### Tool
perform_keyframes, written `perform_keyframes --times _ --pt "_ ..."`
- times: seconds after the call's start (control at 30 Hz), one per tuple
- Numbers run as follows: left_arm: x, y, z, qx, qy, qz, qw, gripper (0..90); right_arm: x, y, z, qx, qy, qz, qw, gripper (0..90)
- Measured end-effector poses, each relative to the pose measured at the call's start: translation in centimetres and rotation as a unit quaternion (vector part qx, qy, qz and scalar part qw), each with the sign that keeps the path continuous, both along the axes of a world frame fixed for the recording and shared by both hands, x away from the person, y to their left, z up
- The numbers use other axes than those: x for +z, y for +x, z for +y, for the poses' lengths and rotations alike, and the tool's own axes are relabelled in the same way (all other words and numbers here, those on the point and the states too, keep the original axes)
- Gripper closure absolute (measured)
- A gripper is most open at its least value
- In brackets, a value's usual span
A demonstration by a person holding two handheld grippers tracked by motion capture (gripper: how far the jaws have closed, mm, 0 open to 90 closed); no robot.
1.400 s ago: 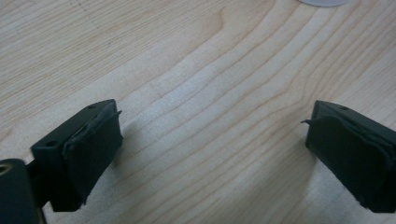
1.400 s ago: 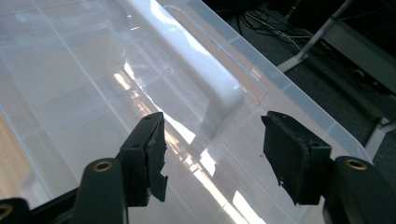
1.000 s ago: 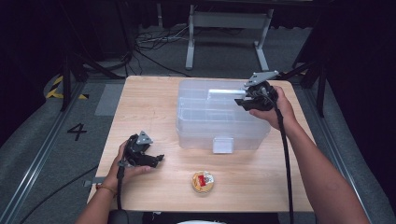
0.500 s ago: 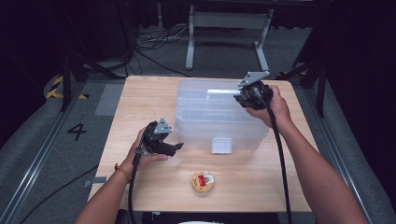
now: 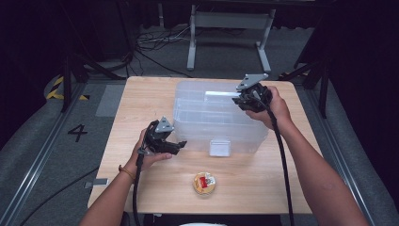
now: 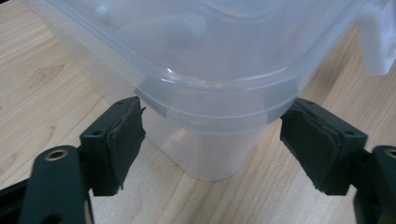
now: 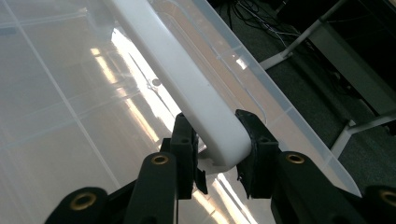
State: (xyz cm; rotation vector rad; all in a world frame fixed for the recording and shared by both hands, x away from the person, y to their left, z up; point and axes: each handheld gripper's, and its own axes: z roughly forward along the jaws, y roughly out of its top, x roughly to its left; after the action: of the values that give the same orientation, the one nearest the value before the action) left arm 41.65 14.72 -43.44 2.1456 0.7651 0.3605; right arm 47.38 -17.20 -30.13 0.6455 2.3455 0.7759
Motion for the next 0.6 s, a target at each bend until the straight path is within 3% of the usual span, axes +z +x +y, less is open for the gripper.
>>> perform_keyframes --times 0.17,0.43,0.6 --pt "0.5 -0.8 0.5 -0.005 -0.008 -0.001 1.0 29.6 0.1 0.0 0.1 0.007 -0.01 -0.003 0.9999 70.8" --pt "0.5 -1.8 0.8 -0.002 -0.023 -0.006 0.9997 32.1 0.1 0.2 -0.3 0.011 0.015 0.001 0.9998 71.8" --pt "0.7 -2.2 0.8 -0.007 -0.012 -0.007 0.9999 33.9 0.2 0.4 -0.5 0.014 0.02 0.004 0.9997 71.9"
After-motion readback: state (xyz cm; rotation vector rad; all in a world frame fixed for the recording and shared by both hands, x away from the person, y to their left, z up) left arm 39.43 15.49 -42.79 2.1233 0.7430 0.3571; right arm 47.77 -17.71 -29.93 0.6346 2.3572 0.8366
